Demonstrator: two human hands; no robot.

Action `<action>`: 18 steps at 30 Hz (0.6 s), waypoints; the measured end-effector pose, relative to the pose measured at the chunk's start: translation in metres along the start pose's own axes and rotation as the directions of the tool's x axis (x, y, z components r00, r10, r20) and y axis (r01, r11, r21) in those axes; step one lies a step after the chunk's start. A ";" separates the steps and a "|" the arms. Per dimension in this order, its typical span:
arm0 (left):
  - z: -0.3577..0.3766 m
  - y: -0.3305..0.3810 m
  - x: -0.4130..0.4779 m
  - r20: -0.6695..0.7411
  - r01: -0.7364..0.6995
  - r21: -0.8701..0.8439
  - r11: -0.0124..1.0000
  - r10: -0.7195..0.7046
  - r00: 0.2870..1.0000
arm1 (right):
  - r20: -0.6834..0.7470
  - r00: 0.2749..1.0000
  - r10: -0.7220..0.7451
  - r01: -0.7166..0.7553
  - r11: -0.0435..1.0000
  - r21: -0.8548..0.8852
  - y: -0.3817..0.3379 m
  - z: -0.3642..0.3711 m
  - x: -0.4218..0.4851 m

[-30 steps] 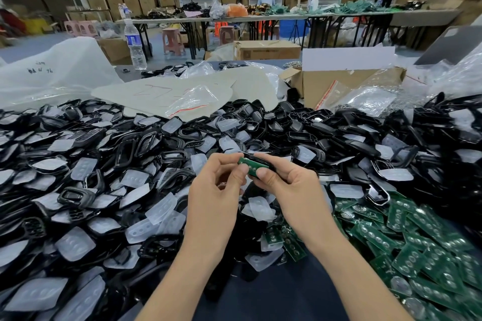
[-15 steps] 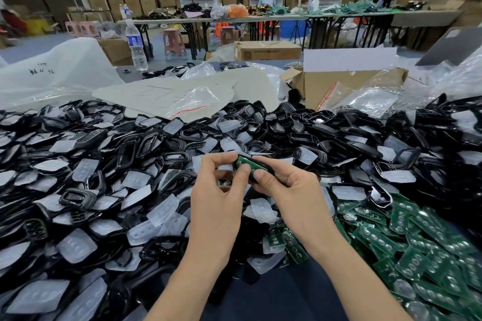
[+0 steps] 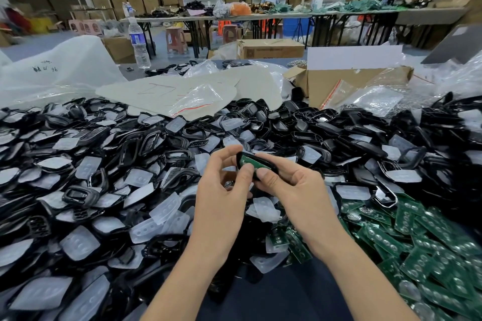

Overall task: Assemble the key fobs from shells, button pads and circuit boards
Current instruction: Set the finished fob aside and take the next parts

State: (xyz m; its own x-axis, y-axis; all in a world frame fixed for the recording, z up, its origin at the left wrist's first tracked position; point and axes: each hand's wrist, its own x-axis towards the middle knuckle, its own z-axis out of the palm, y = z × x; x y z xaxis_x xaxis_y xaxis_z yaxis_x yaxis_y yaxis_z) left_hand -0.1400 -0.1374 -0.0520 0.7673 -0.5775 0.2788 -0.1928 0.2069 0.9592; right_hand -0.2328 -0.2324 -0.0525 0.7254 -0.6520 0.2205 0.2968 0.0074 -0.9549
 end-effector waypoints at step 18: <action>0.000 0.003 0.000 0.037 0.001 -0.079 0.997 0.002 0.999 | -0.059 0.998 0.024 -0.019 0.995 0.096 0.001 0.004 0.001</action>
State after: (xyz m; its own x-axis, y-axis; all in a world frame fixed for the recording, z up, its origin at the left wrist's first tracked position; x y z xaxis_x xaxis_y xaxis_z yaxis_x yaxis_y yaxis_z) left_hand -0.1409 -0.1365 -0.0494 0.7439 -0.6057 0.2825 -0.1435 0.2681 0.9527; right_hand -0.2293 -0.2301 -0.0526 0.6944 -0.6954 0.1850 0.3416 0.0923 -0.9353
